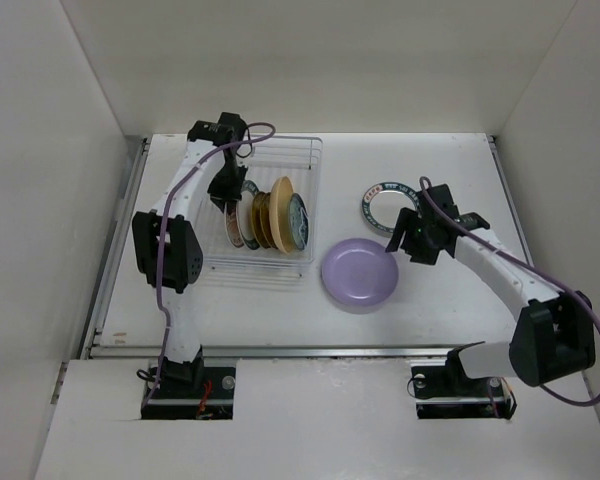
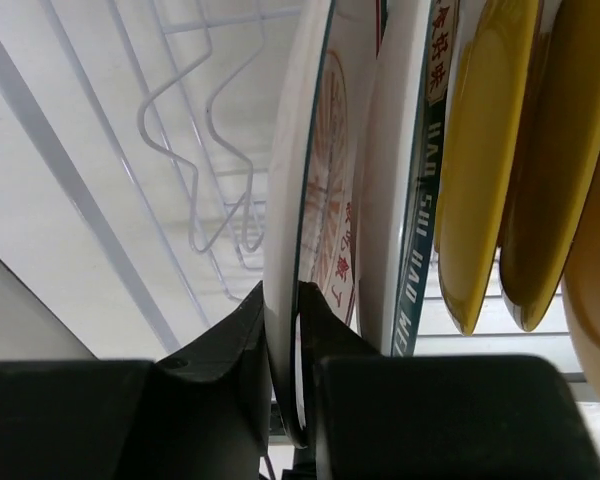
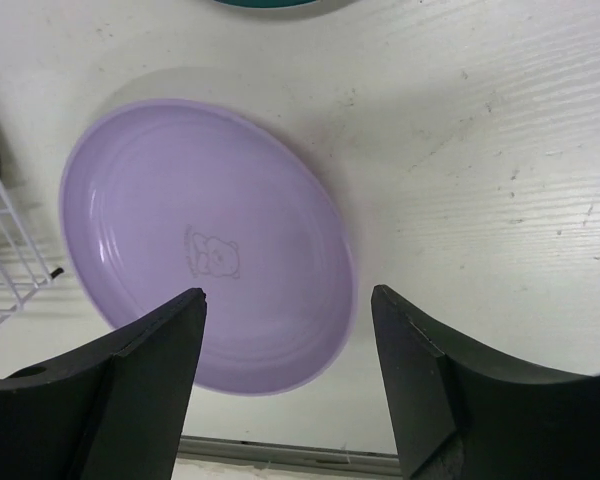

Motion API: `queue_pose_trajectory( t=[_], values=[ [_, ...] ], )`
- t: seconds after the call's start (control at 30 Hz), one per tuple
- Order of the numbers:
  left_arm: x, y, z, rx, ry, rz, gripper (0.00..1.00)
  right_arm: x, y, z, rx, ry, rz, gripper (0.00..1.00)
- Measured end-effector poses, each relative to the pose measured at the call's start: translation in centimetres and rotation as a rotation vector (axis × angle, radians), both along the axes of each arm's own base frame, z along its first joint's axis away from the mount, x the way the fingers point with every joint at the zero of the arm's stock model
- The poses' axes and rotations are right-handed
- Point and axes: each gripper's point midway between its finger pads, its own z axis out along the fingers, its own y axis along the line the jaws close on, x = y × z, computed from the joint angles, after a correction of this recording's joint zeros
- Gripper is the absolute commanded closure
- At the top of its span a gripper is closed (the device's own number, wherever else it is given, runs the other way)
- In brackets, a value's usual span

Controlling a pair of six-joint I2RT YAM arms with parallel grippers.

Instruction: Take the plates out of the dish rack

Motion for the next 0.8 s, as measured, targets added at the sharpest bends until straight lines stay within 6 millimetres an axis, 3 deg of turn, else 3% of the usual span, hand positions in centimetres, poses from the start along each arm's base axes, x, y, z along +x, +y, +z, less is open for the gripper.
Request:
queue_pose_trajectory(
  t=[0.17,0.33,0.6,0.8],
  values=[
    [0.0,0.1,0.6,0.001,-0.004,0.005,1.00,0.2,-0.1,1.8,-0.003,-0.031,0.005,0.27],
    [1.0,0.3,3.4,-0.002,-0.086,0.002,1.00,0.9,-0.1,3.9,-0.010,-0.060,0.020,0.27],
    [0.9,1.8,10.0,0.026,-0.286,0.021,1.00,2.9,1.1,8.9,0.018,-0.185,0.110,0.27],
    [0.6,3.2,16.3,0.043,-0.508,0.049,1.00,2.5,4.8,10.5,0.154,-0.235,0.294,0.06]
  ],
)
